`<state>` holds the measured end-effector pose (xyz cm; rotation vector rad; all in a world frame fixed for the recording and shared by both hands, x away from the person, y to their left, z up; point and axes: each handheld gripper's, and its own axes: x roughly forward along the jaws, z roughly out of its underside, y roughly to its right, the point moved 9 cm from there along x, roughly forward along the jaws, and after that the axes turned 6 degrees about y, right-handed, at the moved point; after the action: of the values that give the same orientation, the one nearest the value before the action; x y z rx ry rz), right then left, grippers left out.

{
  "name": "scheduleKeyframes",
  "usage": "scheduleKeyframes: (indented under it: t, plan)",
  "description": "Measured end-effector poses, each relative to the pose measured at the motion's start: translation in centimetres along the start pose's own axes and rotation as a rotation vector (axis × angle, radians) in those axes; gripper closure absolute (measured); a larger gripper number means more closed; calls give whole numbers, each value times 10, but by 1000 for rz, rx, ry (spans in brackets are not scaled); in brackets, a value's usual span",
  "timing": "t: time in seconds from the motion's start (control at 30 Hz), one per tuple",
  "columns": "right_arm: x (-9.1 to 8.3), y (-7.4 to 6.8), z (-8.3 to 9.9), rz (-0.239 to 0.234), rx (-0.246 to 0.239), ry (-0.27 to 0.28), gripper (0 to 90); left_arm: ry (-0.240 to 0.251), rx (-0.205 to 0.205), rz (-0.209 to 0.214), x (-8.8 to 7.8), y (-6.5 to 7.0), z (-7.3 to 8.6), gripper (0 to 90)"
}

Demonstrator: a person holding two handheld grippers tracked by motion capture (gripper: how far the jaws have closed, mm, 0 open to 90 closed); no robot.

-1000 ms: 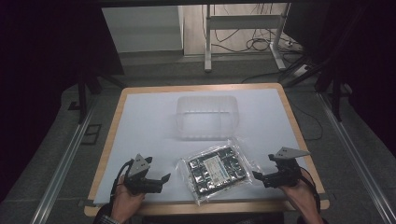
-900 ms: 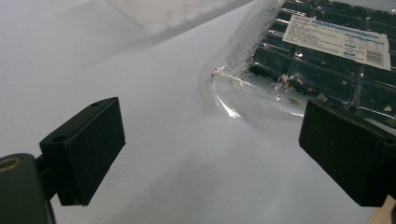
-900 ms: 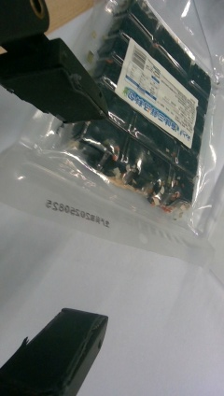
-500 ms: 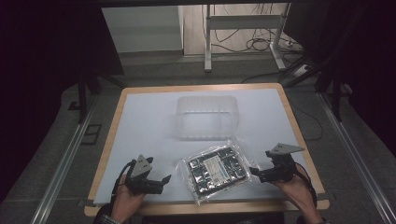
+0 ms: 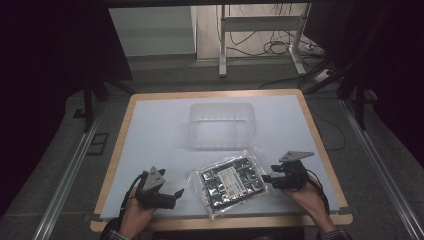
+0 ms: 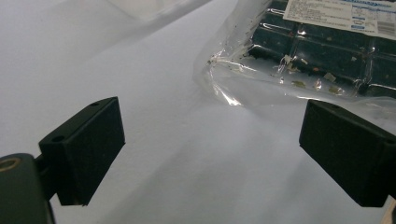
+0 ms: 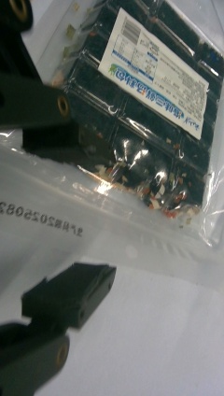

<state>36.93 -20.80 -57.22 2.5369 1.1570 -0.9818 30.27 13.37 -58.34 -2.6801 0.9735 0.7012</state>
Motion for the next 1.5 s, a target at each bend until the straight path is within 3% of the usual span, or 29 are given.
scheduleKeyframes:
  t: [0.3, 0.43, 0.5, 0.6, 0.67, 1.13, 1.5]
  plan:
    - [7, -6, -4, -22, 4, 15, 619, -8, 8, 1, 1, 1, 1, 64]
    - [12, -7, 1, -4, -3, -24, 718, -16, 16, 6, 2, 2, 2, 64]
    - [12, -7, 2, -7, 1, -30, 731, -16, 18, 6, 2, 2, 2, 65]
    - [13, -7, 4, 2, 11, -45, 842, -20, 29, 7, 2, 3, 2, 65]
    - [12, -8, 2, 1, 42, -40, 878, -20, 31, 7, 2, 3, 2, 65]
    - [-1, -17, -14, 2, 6, -27, 885, -11, 30, -6, 1, 2, 0, 65]
    - [-24, -24, -39, -73, 58, 41, 885, -8, 31, -17, 0, 1, 0, 64]
